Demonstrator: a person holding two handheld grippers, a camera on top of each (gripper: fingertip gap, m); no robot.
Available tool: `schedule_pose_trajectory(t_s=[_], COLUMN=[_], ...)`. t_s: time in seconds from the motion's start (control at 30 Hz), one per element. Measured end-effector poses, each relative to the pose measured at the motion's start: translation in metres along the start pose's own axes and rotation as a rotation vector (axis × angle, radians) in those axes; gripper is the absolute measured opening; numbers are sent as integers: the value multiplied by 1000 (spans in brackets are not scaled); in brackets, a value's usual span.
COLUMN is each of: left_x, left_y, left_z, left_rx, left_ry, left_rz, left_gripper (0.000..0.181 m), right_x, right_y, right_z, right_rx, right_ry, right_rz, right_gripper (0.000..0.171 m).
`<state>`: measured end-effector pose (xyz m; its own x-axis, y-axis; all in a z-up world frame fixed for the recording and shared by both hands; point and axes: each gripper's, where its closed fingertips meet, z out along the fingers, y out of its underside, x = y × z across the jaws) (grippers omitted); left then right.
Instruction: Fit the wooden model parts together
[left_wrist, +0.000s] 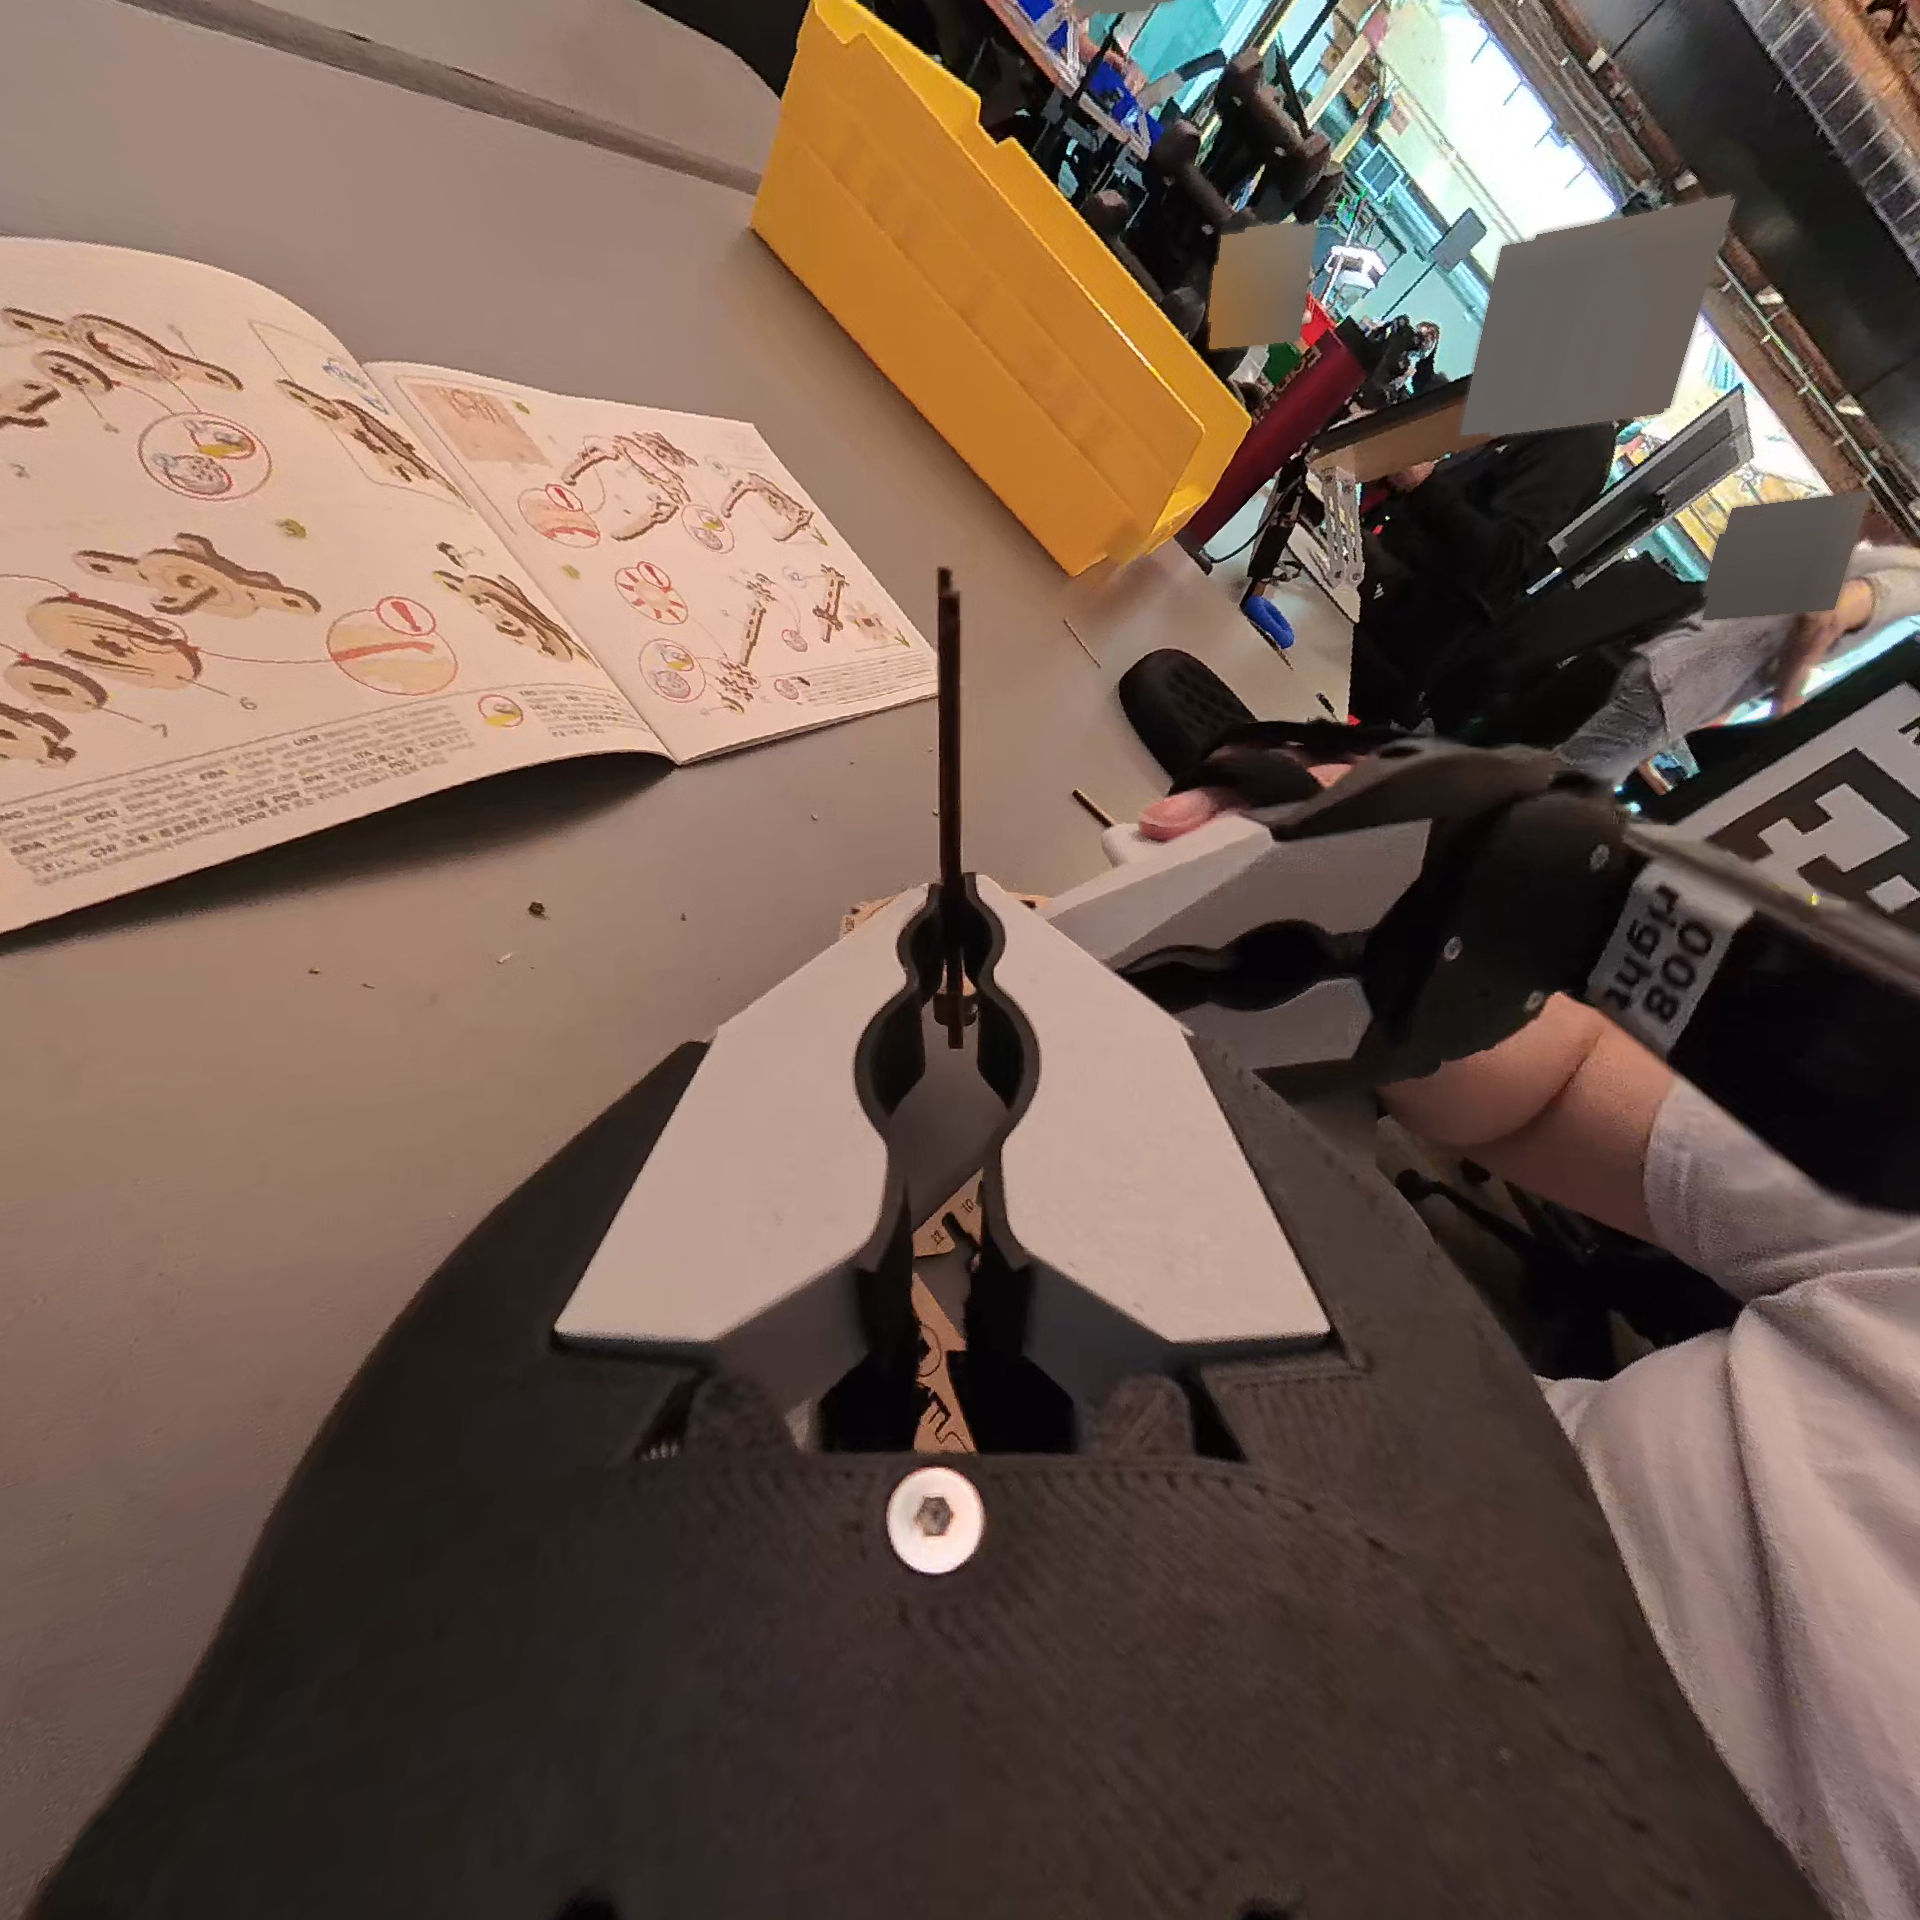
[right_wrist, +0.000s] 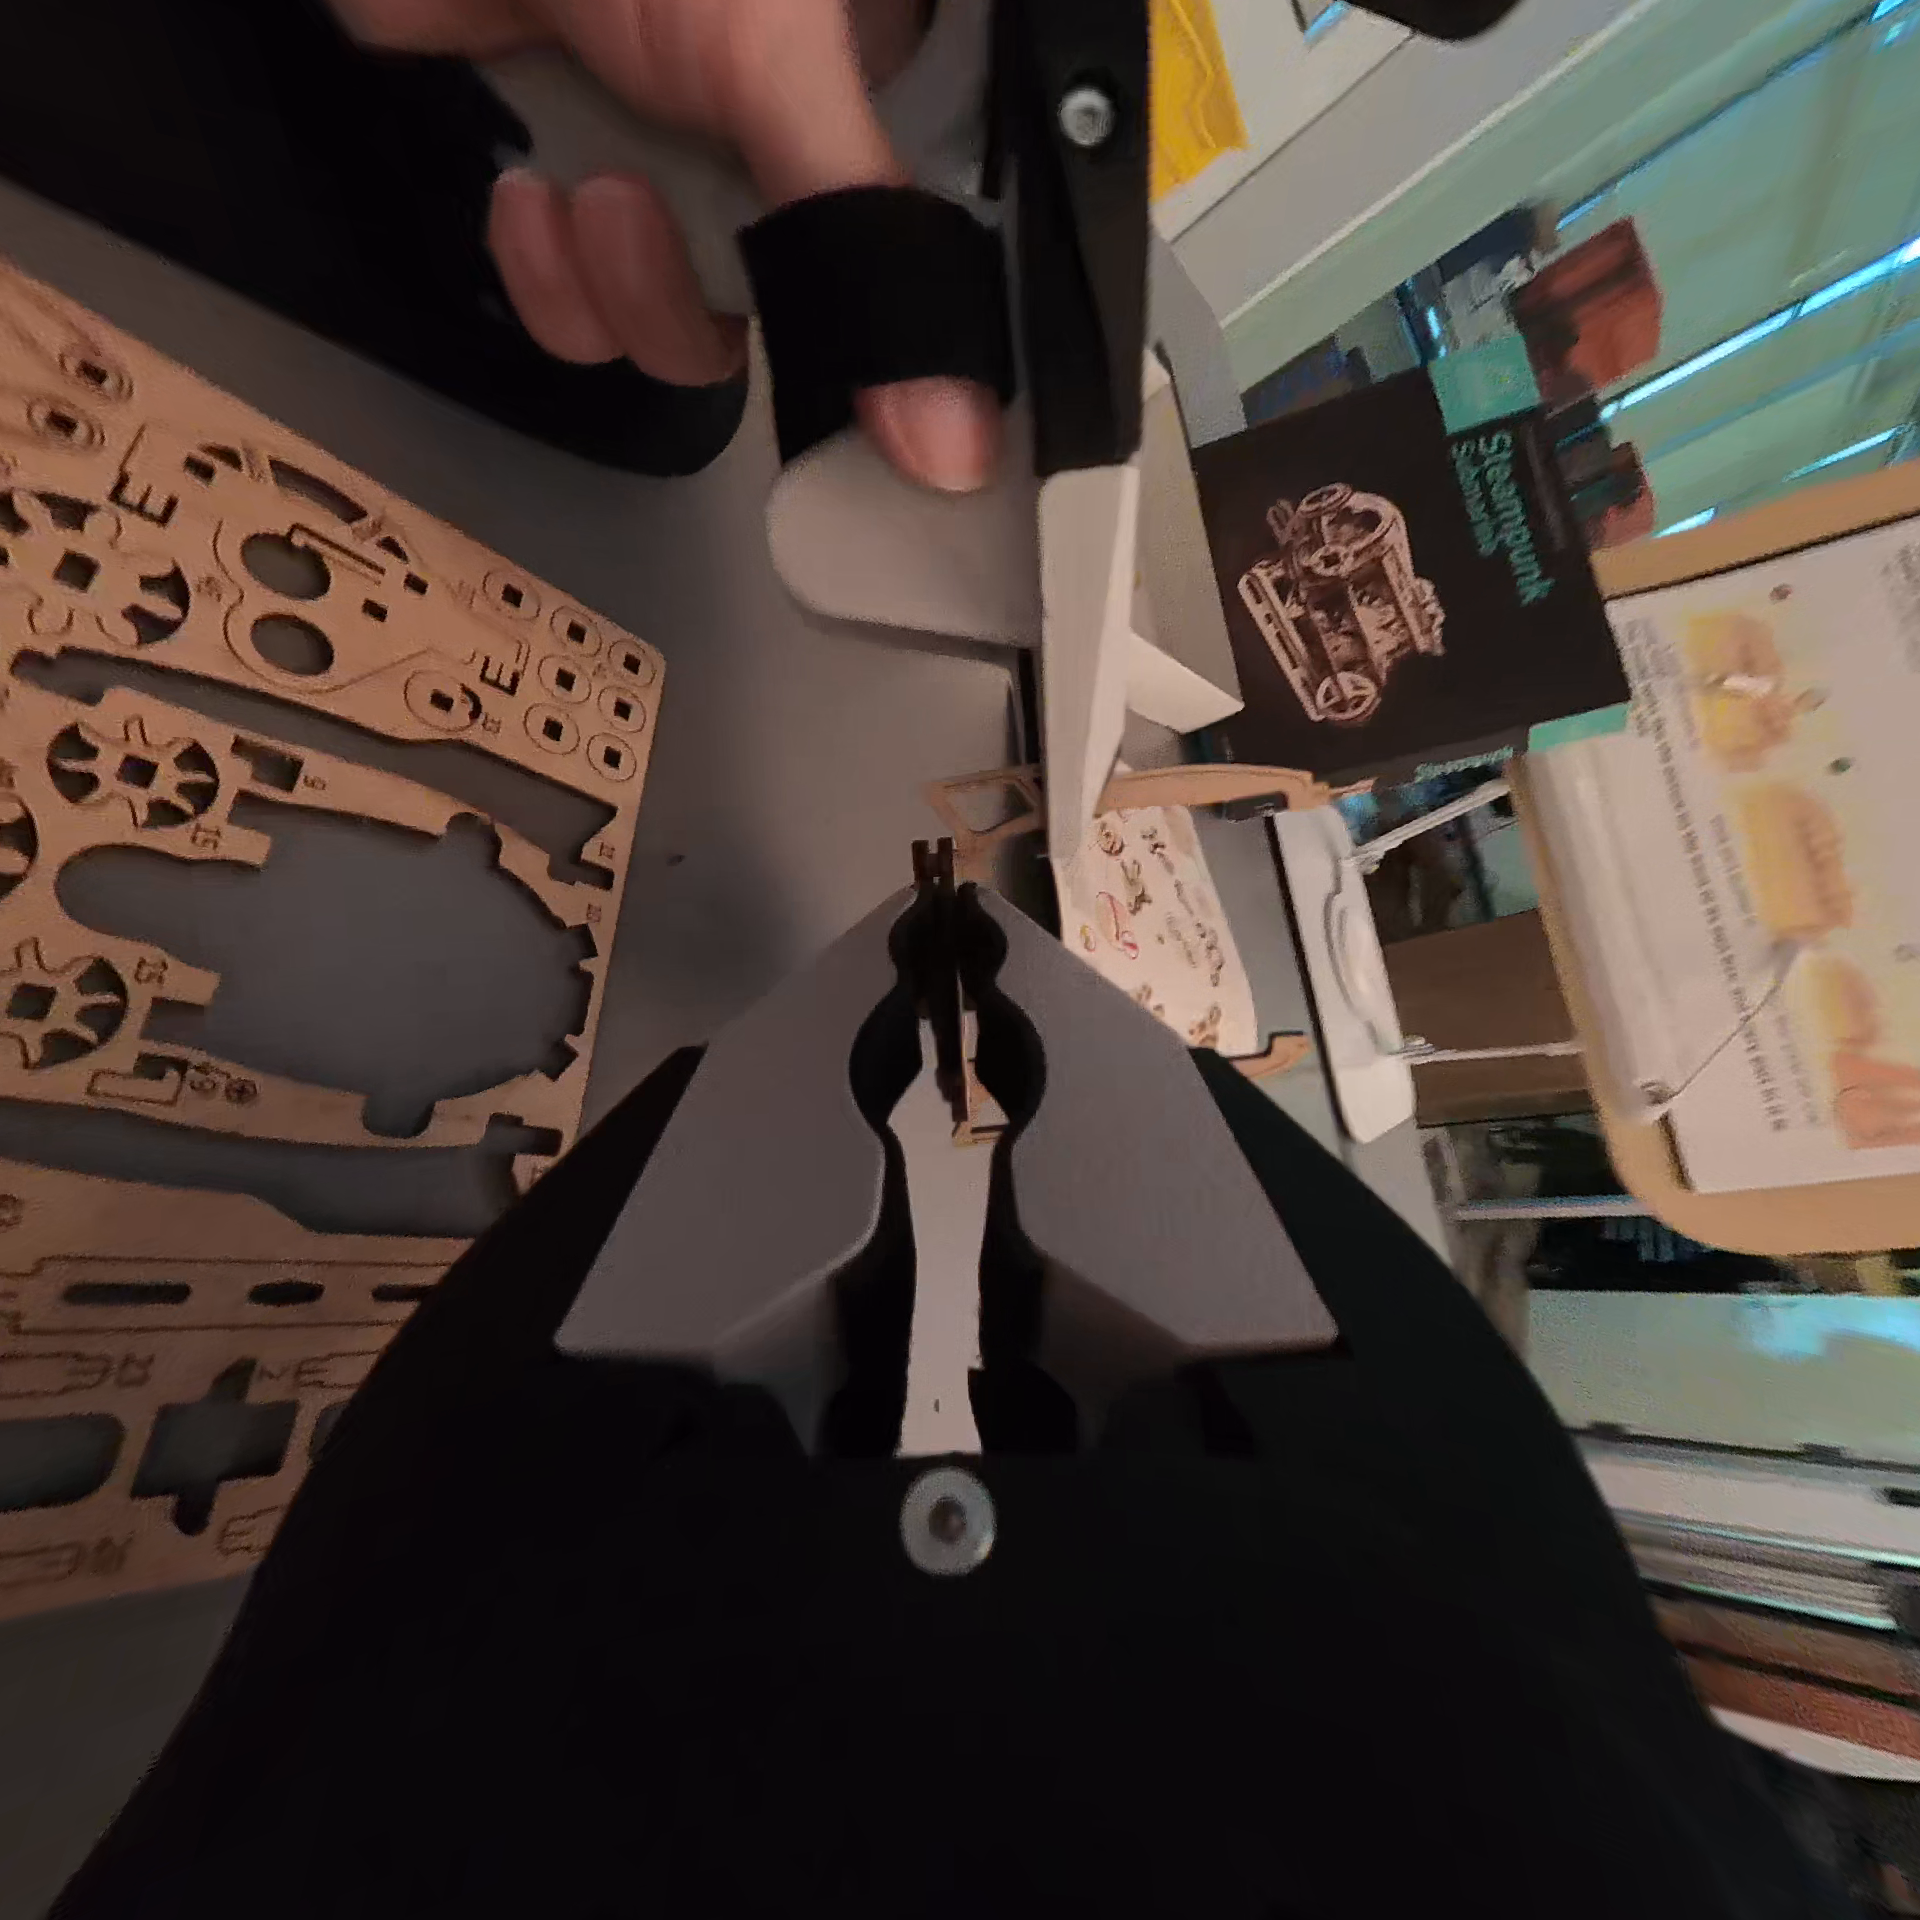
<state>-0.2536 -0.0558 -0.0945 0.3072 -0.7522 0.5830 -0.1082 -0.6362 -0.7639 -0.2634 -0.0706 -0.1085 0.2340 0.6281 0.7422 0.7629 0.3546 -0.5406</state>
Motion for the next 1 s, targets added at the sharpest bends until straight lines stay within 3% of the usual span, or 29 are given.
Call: schedule_pose_trajectory(t_s=[0.2, 0.43, 0.63, 0.77, 1.0], left_x=[-1, -4, 10, 27, 44], left_y=[3, 5, -4, -13, 4], left_z=[2, 2, -3, -15, -7], left_rx=[-20, -28, -12, 6, 5], left_ry=[-20, -20, 62, 101, -7], left_rz=[25, -5, 53, 281, 921], left_gripper=[1, 0, 7, 26, 23], right_x=[-3, -4, 8, 20, 27], right_y=[1, 2, -1, 0, -29], right_z=[1, 3, -4, -15, -47], right_rx=[-9, 26, 55, 108, 363], right_ry=[-35, -55, -12, -11, -122], right_rz=[72, 16, 51, 175, 371], right_gripper=[0, 1, 0, 0, 0])
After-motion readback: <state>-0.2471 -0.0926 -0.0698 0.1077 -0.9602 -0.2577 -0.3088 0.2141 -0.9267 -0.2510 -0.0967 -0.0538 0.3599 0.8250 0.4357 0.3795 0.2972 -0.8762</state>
